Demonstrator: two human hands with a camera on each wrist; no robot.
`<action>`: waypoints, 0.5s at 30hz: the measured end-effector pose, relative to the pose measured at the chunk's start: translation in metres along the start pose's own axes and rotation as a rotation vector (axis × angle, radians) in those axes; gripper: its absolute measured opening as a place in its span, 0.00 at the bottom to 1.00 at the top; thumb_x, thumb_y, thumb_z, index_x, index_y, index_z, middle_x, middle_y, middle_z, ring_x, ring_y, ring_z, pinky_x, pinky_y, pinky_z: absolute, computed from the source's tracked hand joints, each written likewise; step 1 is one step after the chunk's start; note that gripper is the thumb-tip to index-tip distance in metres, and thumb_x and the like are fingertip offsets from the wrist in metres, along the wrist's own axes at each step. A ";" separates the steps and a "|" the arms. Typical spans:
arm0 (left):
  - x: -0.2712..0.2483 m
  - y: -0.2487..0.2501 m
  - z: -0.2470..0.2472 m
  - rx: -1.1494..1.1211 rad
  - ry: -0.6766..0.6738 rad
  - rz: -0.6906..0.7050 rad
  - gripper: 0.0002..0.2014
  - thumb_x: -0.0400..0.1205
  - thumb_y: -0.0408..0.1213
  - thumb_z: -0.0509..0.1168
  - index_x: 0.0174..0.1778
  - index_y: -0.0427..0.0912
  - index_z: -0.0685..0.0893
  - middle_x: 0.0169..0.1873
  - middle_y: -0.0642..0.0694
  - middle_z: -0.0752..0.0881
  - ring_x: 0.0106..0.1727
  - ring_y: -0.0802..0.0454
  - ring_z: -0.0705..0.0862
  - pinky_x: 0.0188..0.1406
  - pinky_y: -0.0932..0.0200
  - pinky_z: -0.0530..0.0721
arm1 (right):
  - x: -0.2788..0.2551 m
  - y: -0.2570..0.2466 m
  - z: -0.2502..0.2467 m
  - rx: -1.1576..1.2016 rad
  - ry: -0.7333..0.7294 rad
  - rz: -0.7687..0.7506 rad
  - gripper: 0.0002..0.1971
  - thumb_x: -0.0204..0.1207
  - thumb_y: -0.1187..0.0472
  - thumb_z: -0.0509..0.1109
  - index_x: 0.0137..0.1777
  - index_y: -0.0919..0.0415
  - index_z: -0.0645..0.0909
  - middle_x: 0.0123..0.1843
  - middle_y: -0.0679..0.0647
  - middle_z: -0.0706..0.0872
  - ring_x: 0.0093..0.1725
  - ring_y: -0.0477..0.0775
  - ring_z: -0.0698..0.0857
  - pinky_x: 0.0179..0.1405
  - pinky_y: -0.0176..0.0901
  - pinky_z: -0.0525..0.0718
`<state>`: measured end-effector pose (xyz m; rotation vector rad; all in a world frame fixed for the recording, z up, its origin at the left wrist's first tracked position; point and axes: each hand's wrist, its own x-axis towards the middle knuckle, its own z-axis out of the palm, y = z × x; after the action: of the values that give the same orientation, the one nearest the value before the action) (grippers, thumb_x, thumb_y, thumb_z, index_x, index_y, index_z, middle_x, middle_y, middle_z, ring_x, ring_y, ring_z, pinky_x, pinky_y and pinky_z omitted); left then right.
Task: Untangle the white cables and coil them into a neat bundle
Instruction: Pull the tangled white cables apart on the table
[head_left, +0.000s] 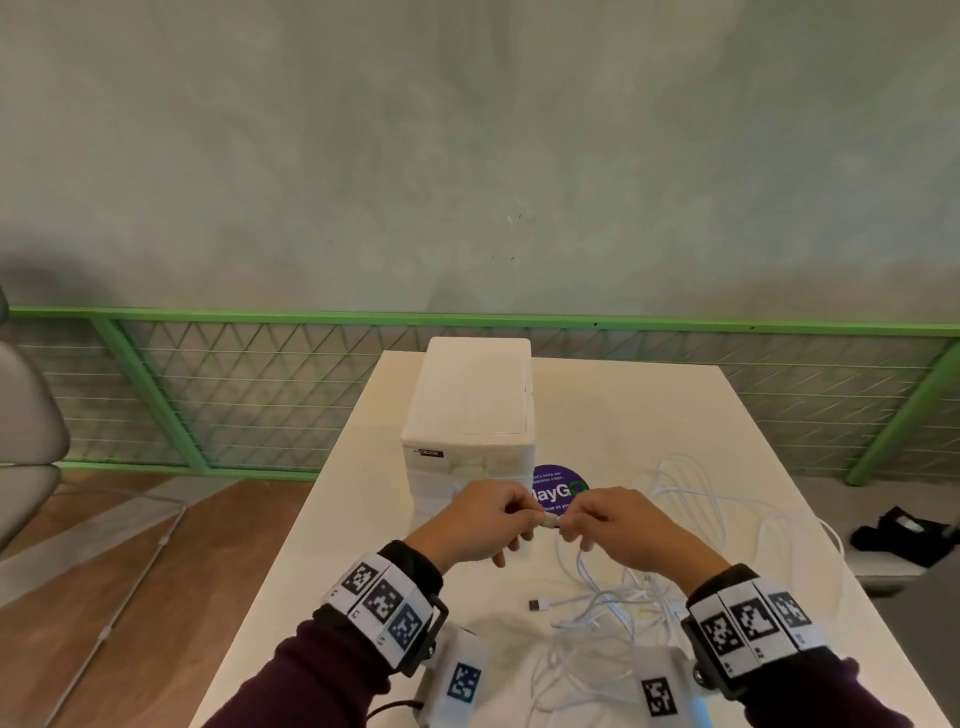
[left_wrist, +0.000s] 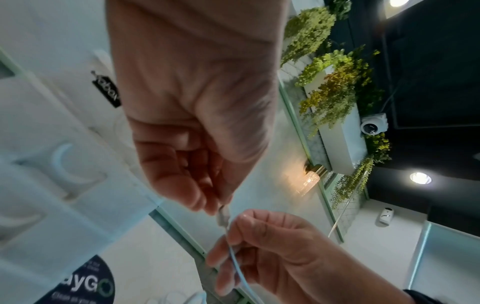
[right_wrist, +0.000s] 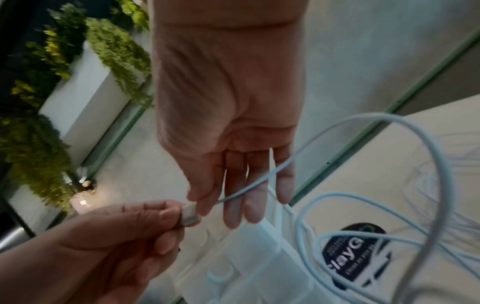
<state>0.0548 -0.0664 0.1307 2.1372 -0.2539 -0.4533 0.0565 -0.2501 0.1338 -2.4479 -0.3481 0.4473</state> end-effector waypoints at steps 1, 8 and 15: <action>0.001 -0.001 0.003 0.008 -0.003 -0.005 0.06 0.83 0.40 0.62 0.47 0.43 0.82 0.34 0.53 0.81 0.32 0.59 0.78 0.23 0.68 0.80 | 0.000 0.002 0.002 0.001 0.009 -0.001 0.13 0.79 0.55 0.64 0.32 0.43 0.76 0.33 0.40 0.79 0.34 0.39 0.77 0.31 0.28 0.70; 0.006 -0.027 0.034 0.111 0.118 -0.182 0.13 0.82 0.45 0.62 0.59 0.44 0.72 0.41 0.47 0.80 0.36 0.52 0.79 0.31 0.60 0.78 | 0.003 0.022 0.020 0.047 0.024 0.020 0.04 0.79 0.56 0.65 0.44 0.47 0.74 0.33 0.43 0.83 0.32 0.39 0.77 0.31 0.26 0.72; 0.001 -0.042 0.110 0.279 -0.168 -0.073 0.10 0.83 0.46 0.59 0.38 0.46 0.75 0.40 0.45 0.84 0.42 0.49 0.81 0.42 0.58 0.75 | 0.006 0.033 0.010 0.064 0.055 0.065 0.11 0.81 0.60 0.60 0.55 0.56 0.84 0.33 0.39 0.83 0.32 0.36 0.76 0.32 0.23 0.71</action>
<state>0.0112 -0.1254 0.0387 2.3889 -0.3524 -0.6748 0.0627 -0.2683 0.1042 -2.4098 -0.2281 0.4121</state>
